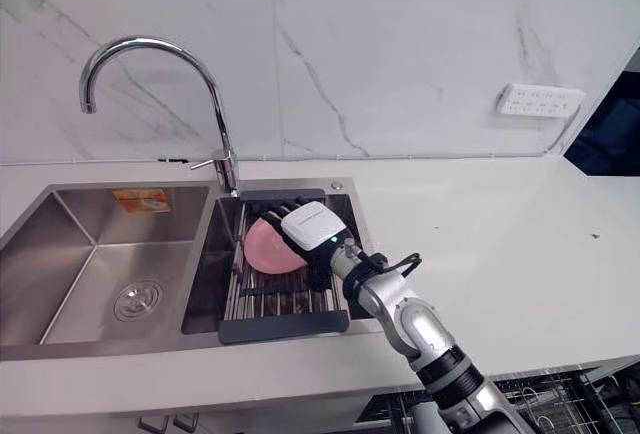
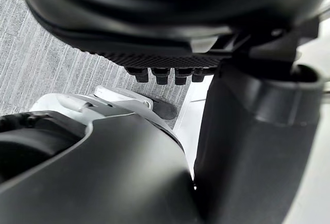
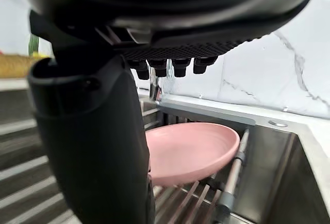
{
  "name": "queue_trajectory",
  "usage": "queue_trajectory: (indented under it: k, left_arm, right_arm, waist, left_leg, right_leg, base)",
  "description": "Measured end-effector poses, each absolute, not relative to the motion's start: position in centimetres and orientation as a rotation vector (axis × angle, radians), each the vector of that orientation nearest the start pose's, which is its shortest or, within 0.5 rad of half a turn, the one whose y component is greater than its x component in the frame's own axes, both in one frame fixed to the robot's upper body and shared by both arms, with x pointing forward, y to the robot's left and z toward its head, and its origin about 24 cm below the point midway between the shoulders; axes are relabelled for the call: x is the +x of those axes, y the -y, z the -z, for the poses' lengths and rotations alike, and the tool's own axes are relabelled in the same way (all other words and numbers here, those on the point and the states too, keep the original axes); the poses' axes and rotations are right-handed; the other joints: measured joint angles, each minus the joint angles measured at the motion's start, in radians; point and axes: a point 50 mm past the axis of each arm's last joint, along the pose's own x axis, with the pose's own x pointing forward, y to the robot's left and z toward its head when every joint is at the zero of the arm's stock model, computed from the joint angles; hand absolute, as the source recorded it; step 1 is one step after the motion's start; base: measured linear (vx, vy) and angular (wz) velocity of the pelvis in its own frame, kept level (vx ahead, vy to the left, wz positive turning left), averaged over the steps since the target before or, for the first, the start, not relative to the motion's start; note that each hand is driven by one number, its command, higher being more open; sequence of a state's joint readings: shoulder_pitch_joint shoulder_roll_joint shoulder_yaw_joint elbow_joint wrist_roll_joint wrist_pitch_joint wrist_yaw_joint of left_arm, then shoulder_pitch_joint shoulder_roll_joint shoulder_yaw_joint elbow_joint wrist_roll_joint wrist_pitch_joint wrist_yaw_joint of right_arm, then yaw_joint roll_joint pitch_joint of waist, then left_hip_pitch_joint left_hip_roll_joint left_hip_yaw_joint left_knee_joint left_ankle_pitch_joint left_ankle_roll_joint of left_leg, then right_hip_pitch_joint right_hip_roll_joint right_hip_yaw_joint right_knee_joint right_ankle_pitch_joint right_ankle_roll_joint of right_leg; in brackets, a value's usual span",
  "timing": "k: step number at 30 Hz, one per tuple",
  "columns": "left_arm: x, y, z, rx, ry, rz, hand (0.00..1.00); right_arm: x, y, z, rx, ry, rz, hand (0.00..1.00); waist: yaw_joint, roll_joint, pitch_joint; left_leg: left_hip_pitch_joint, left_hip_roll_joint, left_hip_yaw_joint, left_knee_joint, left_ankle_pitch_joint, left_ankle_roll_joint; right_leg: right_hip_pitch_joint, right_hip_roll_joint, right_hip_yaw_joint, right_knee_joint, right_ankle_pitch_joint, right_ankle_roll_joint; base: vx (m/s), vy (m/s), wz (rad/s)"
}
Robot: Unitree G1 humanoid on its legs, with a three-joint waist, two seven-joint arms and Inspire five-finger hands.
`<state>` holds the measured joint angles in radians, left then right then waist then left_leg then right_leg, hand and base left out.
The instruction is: Walk over to the sink, pick up the cup, carry it to the dishwasher, place the cup inside the dishwasher, then close the dishwasher door
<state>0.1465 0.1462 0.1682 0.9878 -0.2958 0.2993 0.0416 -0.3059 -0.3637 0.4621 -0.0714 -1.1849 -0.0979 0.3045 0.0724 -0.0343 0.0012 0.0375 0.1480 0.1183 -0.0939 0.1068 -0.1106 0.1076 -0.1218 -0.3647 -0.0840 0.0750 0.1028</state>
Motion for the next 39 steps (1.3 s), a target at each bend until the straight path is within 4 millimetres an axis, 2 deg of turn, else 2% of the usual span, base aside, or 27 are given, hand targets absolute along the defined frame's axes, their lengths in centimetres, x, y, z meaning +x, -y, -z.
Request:
queue_trajectory:
  k: [6, 10, 14, 18, 25, 26, 31, 39]
  left_arm:
    - [5.3, -22.2, 16.5, -0.253, -1.368, -0.437, 1.00]
    - [5.3, -22.2, 16.5, -0.253, -1.370, -0.437, 1.00]
    - [5.4, -22.2, 16.5, -0.254, -1.370, -0.435, 1.00]
    - [5.7, -22.2, 16.5, -0.255, -1.364, -0.433, 1.00]
    - [6.0, -22.1, 16.4, -0.257, -1.355, -0.430, 1.00]
    - [6.0, -22.1, 16.4, -0.257, -1.353, -0.429, 1.00]
    - [6.2, -22.0, 16.4, -0.258, -1.343, -0.427, 1.00]
    - [6.4, -22.1, 16.4, -0.255, -1.331, -0.427, 1.00]
  right_arm:
    - [27.8, 8.0, -7.3, -1.675, 0.315, -0.597, 1.00]
    - [28.0, 8.0, -5.2, -1.693, 0.219, -0.633, 1.00]
    - [28.0, 7.5, -5.0, -1.672, 0.229, -0.607, 1.00]
    - [28.2, 7.7, -3.9, -1.670, 0.195, -0.579, 1.00]
    - [28.3, 7.5, -3.6, -1.712, 0.230, -0.516, 1.00]
    - [28.3, 7.5, -3.6, -1.718, 0.240, -0.509, 0.00]
    - [28.1, 7.1, -3.5, -1.762, 0.273, -0.510, 0.00]
    - [27.5, 6.5, -3.4, -1.846, 0.445, -0.454, 0.00]
  waist:
    - [0.001, -0.002, -0.001]
    - [-0.001, -0.001, 0.000]
    - [-0.003, 0.003, 0.006]
    - [-0.002, 0.006, 0.018]
    - [-0.002, 0.019, 0.031]
    - [-0.002, 0.021, 0.033]
    - [-0.002, 0.024, 0.045]
    - [-0.003, 0.026, 0.059]
  left_leg:
    - [0.001, -0.002, -0.002, 0.000, 0.002, 0.000]
    - [0.000, -0.010, -0.009, 0.000, 0.004, 0.003]
    - [0.001, -0.012, -0.016, 0.000, 0.004, 0.004]
    - [-0.001, -0.014, -0.021, 0.000, 0.004, 0.004]
    - [-0.002, -0.018, -0.023, 0.000, 0.004, 0.004]
    - [-0.002, -0.018, -0.023, 0.000, 0.004, 0.004]
    - [0.001, -0.018, -0.024, 0.000, 0.004, 0.004]
    - [0.000, -0.016, -0.026, 0.000, 0.003, 0.000]
  right_leg:
    - [0.002, 0.001, -0.006, 0.000, 0.000, 0.000]
    - [0.005, -0.003, -0.015, 0.000, 0.000, 0.001]
    - [0.011, -0.004, -0.023, 0.000, -0.001, 0.003]
    - [0.013, -0.008, -0.029, 0.000, -0.002, 0.004]
    - [0.015, -0.011, -0.033, 0.000, -0.002, 0.005]
    - [0.015, -0.012, -0.033, 0.000, -0.003, 0.005]
    - [0.019, -0.014, -0.034, 0.000, -0.003, 0.006]
    - [0.019, -0.013, -0.036, 0.000, -0.005, 0.009]
  base:
    - [0.00, 0.000, 0.00]
    - [-0.01, 0.003, 0.05]
    - [-0.02, 0.001, 0.07]
    - [-0.01, -0.002, 0.04]
    - [0.00, 0.000, 0.00]
    - [0.00, 0.000, 0.00]
    - [0.00, 0.000, 0.00]
    - [-0.02, 0.000, 0.00]
